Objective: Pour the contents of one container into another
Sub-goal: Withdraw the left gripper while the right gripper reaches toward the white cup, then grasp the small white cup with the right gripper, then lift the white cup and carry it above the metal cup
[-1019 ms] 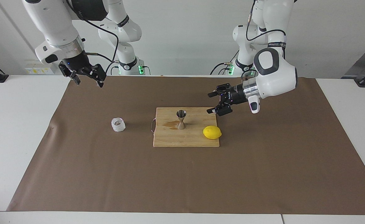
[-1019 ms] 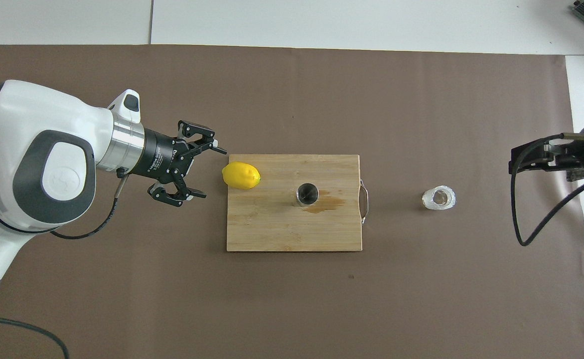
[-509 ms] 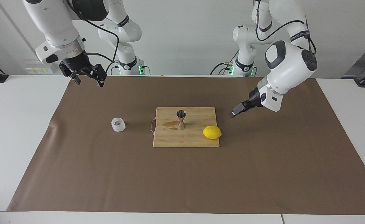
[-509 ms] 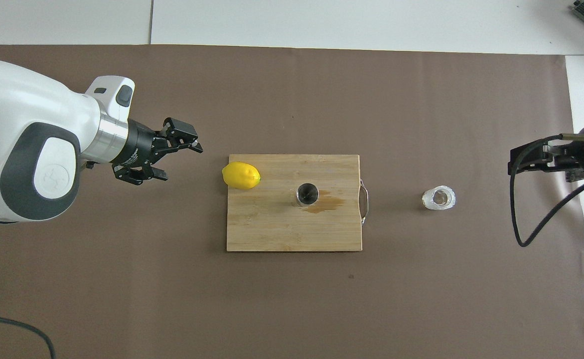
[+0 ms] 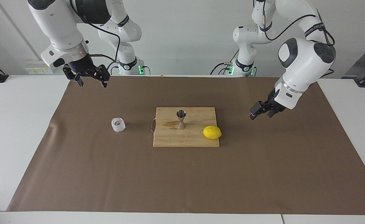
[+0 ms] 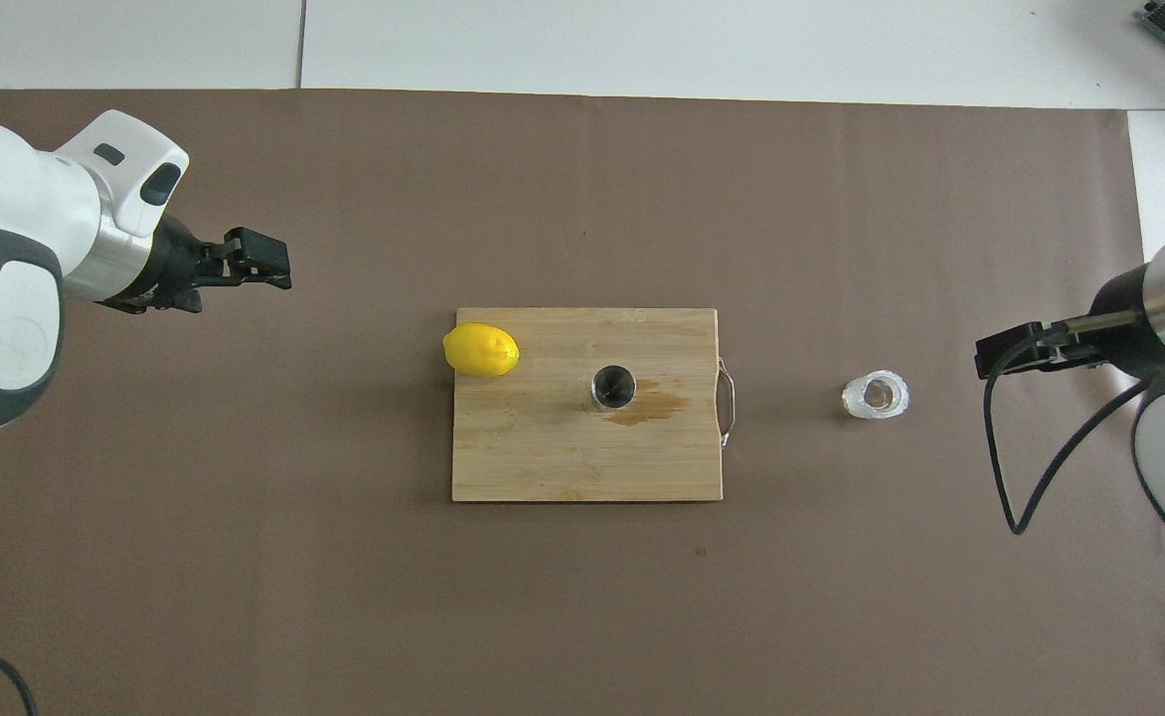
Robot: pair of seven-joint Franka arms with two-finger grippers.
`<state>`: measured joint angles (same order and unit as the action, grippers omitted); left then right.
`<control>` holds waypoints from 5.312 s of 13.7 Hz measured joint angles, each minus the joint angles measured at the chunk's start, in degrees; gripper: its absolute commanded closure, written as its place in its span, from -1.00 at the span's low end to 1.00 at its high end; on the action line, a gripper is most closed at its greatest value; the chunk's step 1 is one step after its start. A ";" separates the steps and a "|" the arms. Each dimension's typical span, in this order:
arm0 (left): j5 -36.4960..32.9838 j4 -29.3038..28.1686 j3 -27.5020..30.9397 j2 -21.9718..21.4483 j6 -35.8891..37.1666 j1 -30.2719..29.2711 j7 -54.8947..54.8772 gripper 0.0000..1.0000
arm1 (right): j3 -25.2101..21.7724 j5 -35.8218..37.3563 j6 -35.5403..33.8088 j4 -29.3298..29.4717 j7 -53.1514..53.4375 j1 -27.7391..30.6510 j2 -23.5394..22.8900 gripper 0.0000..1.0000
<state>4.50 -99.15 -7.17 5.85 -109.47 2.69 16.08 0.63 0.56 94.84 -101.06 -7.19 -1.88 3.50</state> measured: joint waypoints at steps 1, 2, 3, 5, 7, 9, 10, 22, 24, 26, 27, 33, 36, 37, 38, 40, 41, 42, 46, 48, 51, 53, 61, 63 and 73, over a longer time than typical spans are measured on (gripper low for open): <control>-2.31 0.48 -0.08 -0.66 0.05 0.00 0.00 -1.00 | -0.03 0.00 2.41 -2.63 -5.57 0.12 0.75 -1.00; -3.52 0.93 -0.05 -1.41 0.32 -0.09 0.00 -1.00 | -0.09 0.00 4.44 -4.86 -11.13 0.35 1.24 -1.00; -3.95 1.42 0.02 -2.25 1.48 -0.49 0.00 -1.00 | -0.12 0.00 6.04 -6.67 -16.60 0.72 1.48 -1.00; -4.09 3.11 0.14 -4.02 6.80 -1.82 -0.19 -1.00 | -0.27 -0.17 8.86 -9.77 -27.74 1.76 1.57 -1.00; -4.15 5.44 0.36 -5.10 10.63 -3.40 -0.27 -1.00 | -0.33 -3.59 11.47 -13.46 -39.23 3.15 1.57 -1.00; -4.37 6.16 0.58 -5.31 11.01 -4.06 -0.50 -1.00 | -0.40 -7.10 17.71 -18.68 -53.25 4.75 1.09 -1.00; -4.44 6.16 0.55 -5.31 11.02 -4.06 -0.50 -1.00 | -0.41 -8.66 20.32 -20.63 -59.76 5.56 0.31 -1.00; -4.52 5.51 8.97 -5.88 11.56 2.83 -3.17 -1.00 | -0.50 -29.29 28.37 -22.49 -106.29 10.21 -13.90 -1.00; -4.52 5.00 7.19 -5.94 11.75 0.49 -3.19 -1.00 | -0.50 -31.58 28.38 -22.49 -108.97 10.28 -15.29 -1.00; -4.52 4.53 5.40 -6.10 12.00 -1.77 -3.20 -1.00 | -0.49 -33.93 28.37 -22.56 -111.18 10.49 -16.58 -1.00; -4.52 4.31 5.18 -6.26 12.03 -2.14 -3.20 -1.00 | -0.50 -36.07 28.37 -22.60 -113.24 10.89 -17.58 -1.00; -4.52 2.84 5.05 -7.42 12.01 -2.36 -8.55 -1.00 | -0.44 -38.02 28.04 -22.48 -115.45 11.24 -19.17 -1.00; -4.52 2.81 5.05 -7.44 12.01 -2.38 -8.96 -1.00 | -0.42 -38.02 28.03 -22.48 -115.45 11.24 -19.17 -1.00; -4.52 2.81 5.03 -7.45 12.01 -2.38 -8.99 -1.00 | -0.42 -38.19 27.97 -22.49 -115.45 11.24 -19.17 -0.69; -4.52 2.81 4.99 -7.47 12.01 -2.37 -9.03 -1.00 | -0.38 -38.62 27.82 -22.50 -115.46 11.24 -19.17 -0.50; -4.52 2.81 4.94 -7.51 12.01 -2.37 -9.08 -1.00 | -0.32 -39.38 27.82 -22.39 -115.47 11.23 -19.12 -0.21; -4.52 2.81 4.91 -7.51 12.03 -2.37 -9.11 -1.00 | -0.31 -39.65 27.82 -22.35 -115.48 11.23 -19.07 -0.06; -4.52 2.81 4.79 -7.51 12.03 -2.37 -9.18 -1.00 | -0.31 -39.69 27.82 -22.34 -115.48 11.23 -19.03 0.06; -4.52 2.81 4.43 -7.92 12.06 -2.35 -9.33 -1.00 | -0.05 -39.76 27.75 -22.28 -115.49 11.10 -18.58 0.11; -4.52 2.81 4.52 -8.60 12.70 -2.37 -9.33 -1.00 | 0.29 -39.78 27.75 -22.25 -115.19 10.84 -17.73 0.16; -4.52 2.79 4.43 -9.07 14.15 -2.37 -9.47 -1.00 | 0.35 -39.81 27.83 -22.05 -111.61 8.37 -15.18 0.19; -4.52 2.78 4.32 -9.11 14.25 -2.36 -9.77 -1.00 | 0.37 -39.81 27.91 -21.82 -107.40 6.27 -12.77 0.26; -4.52 2.79 4.16 -9.41 14.43 -2.35 -9.87 -1.00 | 0.52 -37.56 33.36 -18.83 -85.69 -6.11 -9.67 0.33; -4.52 2.78 4.22 -9.41 14.47 -2.35 -9.87 -1.00 | 0.55 -32.93 33.74 -16.92 -78.13 -9.29 -9.66 0.33; -4.52 2.78 4.26 -9.41 14.54 -2.35 -9.87 -1.00 | 0.65 -10.49 34.88 -11.65 -50.08 -22.67 -9.87 0.33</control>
<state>-0.02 -96.37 -2.91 -3.57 -94.92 0.34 6.21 1.28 -9.93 129.72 -112.71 -57.27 -24.55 -6.37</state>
